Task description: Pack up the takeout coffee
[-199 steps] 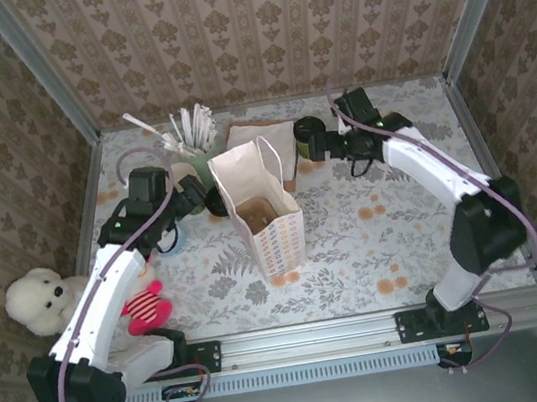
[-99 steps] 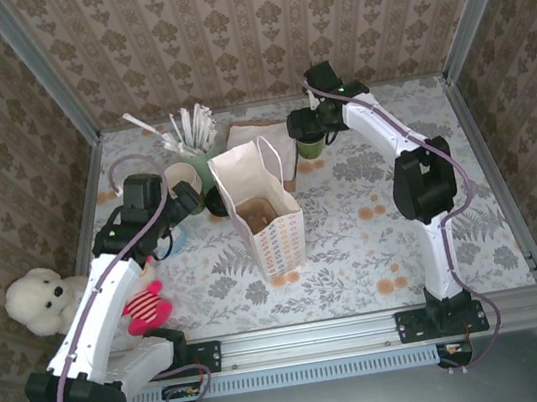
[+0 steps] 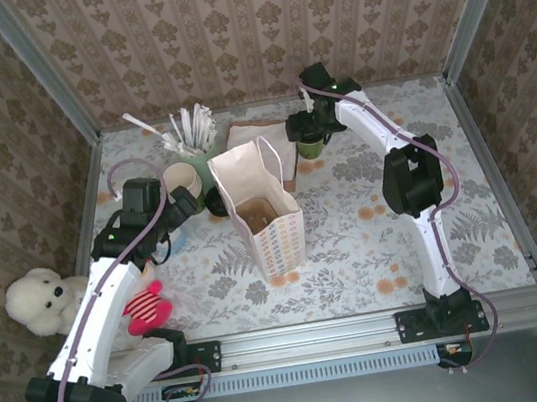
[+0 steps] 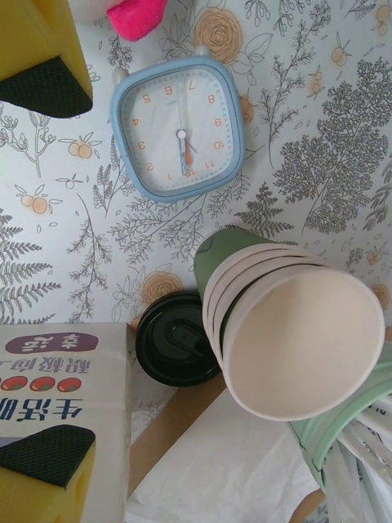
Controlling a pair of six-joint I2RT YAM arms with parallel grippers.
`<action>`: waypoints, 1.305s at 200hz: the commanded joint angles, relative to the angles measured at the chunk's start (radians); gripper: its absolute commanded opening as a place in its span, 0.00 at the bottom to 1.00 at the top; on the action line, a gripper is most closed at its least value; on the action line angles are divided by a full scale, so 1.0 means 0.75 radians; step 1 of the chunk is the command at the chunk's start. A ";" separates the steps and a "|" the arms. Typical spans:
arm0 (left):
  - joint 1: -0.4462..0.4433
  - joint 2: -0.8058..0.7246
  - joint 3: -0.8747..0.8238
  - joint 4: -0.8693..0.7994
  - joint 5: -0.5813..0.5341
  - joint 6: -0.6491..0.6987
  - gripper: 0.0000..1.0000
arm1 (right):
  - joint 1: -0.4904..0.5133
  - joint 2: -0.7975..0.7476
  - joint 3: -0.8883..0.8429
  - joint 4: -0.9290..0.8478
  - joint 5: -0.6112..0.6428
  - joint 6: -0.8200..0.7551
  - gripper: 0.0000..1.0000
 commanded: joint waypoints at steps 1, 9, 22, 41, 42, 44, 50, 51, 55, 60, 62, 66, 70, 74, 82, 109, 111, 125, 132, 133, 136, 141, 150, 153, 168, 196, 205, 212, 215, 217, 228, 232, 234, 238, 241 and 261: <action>0.014 -0.031 -0.018 -0.026 -0.020 0.007 1.00 | -0.001 0.040 0.053 -0.062 0.019 -0.023 1.00; 0.015 -0.033 -0.019 -0.026 -0.021 0.008 1.00 | -0.002 0.047 0.060 -0.065 0.018 -0.022 1.00; 0.016 -0.036 -0.021 -0.027 -0.021 0.009 1.00 | -0.002 0.059 0.068 -0.066 0.021 -0.021 1.00; 0.018 -0.039 -0.026 -0.027 -0.021 0.010 1.00 | -0.001 0.071 0.076 -0.056 0.030 -0.018 1.00; 0.019 -0.040 -0.027 -0.027 -0.020 0.009 1.00 | -0.002 0.072 0.076 -0.057 0.031 -0.018 1.00; 0.018 -0.042 -0.027 -0.026 -0.019 0.010 1.00 | -0.002 0.072 0.075 -0.054 0.032 -0.019 1.00; 0.018 -0.043 -0.026 -0.028 -0.018 0.009 1.00 | -0.002 0.072 0.073 -0.049 0.037 -0.017 1.00; 0.018 -0.043 -0.028 -0.029 -0.018 0.009 1.00 | -0.001 0.072 0.072 -0.048 0.037 -0.016 1.00; 0.018 -0.044 -0.028 -0.030 -0.016 0.007 1.00 | -0.001 0.072 0.071 -0.044 0.037 -0.019 0.99; 0.018 -0.045 -0.029 -0.029 -0.017 0.007 1.00 | -0.001 0.069 0.070 -0.040 0.037 -0.021 0.98; 0.019 -0.047 -0.030 -0.028 -0.017 0.007 1.00 | -0.002 0.067 0.069 -0.039 0.037 -0.022 0.97; 0.018 -0.050 -0.033 -0.029 -0.015 0.007 1.00 | -0.002 0.063 0.067 -0.035 0.038 -0.022 0.95; 0.018 -0.051 -0.034 -0.029 -0.015 0.008 1.00 | -0.002 0.058 0.063 -0.033 0.039 -0.023 0.93; 0.018 -0.053 -0.034 -0.027 -0.015 0.009 1.00 | -0.002 0.052 0.059 -0.026 0.041 -0.022 0.91; 0.020 -0.059 -0.038 -0.026 -0.015 0.007 1.00 | -0.002 0.036 0.045 -0.017 0.046 -0.022 0.86; 0.022 -0.072 -0.053 -0.018 -0.011 0.007 1.00 | -0.003 -0.052 -0.047 0.031 0.058 -0.022 0.79; 0.022 -0.071 -0.052 -0.017 -0.011 0.008 1.00 | -0.002 -0.061 -0.051 0.035 0.058 -0.021 0.79; 0.022 -0.078 -0.059 -0.013 -0.004 0.010 1.00 | 0.002 -0.132 -0.148 0.069 0.045 -0.005 0.79; 0.022 -0.080 -0.063 -0.010 -0.001 0.010 1.00 | 0.005 -0.182 -0.214 0.095 0.036 0.004 0.79; 0.022 -0.080 -0.065 -0.010 0.000 0.009 1.00 | 0.006 -0.189 -0.225 0.101 0.036 0.005 0.79; 0.022 -0.081 -0.066 -0.009 0.001 0.011 1.00 | 0.006 -0.211 -0.262 0.115 0.033 0.009 0.79; 0.022 -0.079 -0.067 -0.006 0.004 0.010 1.00 | 0.011 -0.250 -0.321 0.140 0.031 0.016 0.80; 0.025 -0.082 -0.073 0.002 0.013 0.009 1.00 | 0.019 -0.317 -0.430 0.176 0.029 0.030 0.80; 0.024 -0.083 -0.073 0.005 0.018 0.009 1.00 | 0.021 -0.339 -0.464 0.185 0.029 0.035 0.80; 0.027 -0.078 -0.069 0.017 0.044 0.018 1.00 | 0.040 -0.437 -0.625 0.210 0.012 0.045 0.80; 0.030 -0.044 -0.021 0.016 0.104 0.040 1.00 | 0.089 -0.611 -0.889 0.243 0.045 0.065 0.80; 0.029 -0.035 -0.006 0.018 0.120 0.048 1.00 | 0.098 -0.660 -0.955 0.251 0.047 0.084 0.80; 0.030 -0.030 0.003 0.029 0.144 0.061 1.00 | 0.104 -0.696 -1.000 0.253 0.044 0.098 0.80; 0.030 -0.027 0.008 0.037 0.156 0.068 1.00 | 0.109 -0.709 -1.017 0.252 0.043 0.103 0.80; 0.031 -0.025 0.010 0.042 0.167 0.074 1.00 | 0.113 -0.717 -1.028 0.251 0.043 0.103 0.80; 0.033 -0.020 0.034 0.068 0.227 0.104 1.00 | 0.134 -0.761 -1.086 0.244 0.047 0.111 0.80; 0.033 -0.019 0.044 0.074 0.252 0.112 1.00 | 0.143 -0.775 -1.104 0.238 0.047 0.110 0.80; 0.034 -0.020 0.051 0.077 0.263 0.117 1.00 | 0.148 -0.781 -1.114 0.236 0.046 0.110 0.80; 0.034 -0.021 0.064 0.080 0.281 0.125 1.00 | 0.155 -0.796 -1.130 0.232 0.040 0.109 0.81; 0.034 -0.023 0.074 0.081 0.296 0.130 1.00 | 0.161 -0.807 -1.145 0.230 0.036 0.110 0.80; 0.032 -0.037 0.139 0.073 0.334 0.178 1.00 | 0.196 -0.873 -1.226 0.212 0.023 0.132 0.81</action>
